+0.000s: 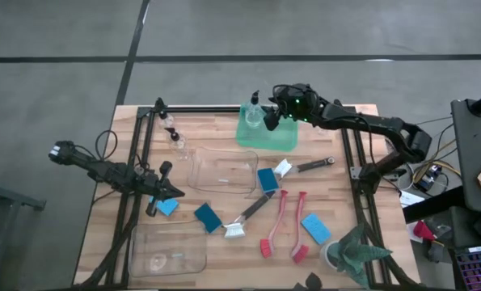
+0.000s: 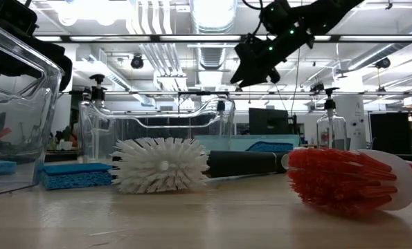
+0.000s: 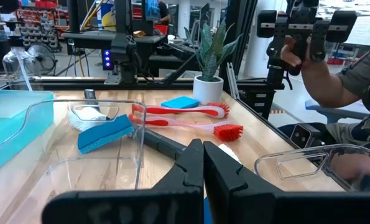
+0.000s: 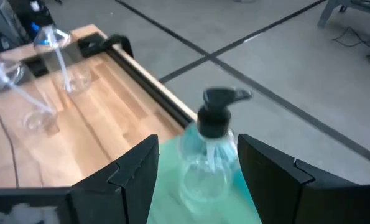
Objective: Pick & Place Kitchen Sink Supplies
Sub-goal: Put the transparent soap dispenser into the green bin
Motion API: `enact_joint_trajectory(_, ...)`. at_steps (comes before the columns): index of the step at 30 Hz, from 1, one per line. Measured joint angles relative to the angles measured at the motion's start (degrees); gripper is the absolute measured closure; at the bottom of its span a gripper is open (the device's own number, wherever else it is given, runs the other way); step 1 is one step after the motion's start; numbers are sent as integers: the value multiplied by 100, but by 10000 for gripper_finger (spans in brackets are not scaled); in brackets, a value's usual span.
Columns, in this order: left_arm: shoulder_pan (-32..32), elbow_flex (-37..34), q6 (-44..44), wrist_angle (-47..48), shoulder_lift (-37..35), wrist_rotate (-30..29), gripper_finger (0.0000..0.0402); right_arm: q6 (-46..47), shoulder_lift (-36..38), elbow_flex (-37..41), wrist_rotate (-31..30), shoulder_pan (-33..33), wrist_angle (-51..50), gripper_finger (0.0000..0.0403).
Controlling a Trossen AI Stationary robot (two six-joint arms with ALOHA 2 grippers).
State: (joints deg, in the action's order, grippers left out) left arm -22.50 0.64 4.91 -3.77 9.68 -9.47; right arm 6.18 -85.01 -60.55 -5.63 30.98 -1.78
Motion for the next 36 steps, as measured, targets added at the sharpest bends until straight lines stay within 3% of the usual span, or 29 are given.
enact_joint_trajectory(19,1,0,1,2,1,0,399,953,2382,2203,161,-420,421,188)
enact_joint_trajectory(22,1,-1,1,0,2,0,399,1068,2568,2433,435,-426,406,188)
enact_joint_trajectory(36,2,-1,2,1,2,1,399,1547,2885,3157,547,-520,461,188)
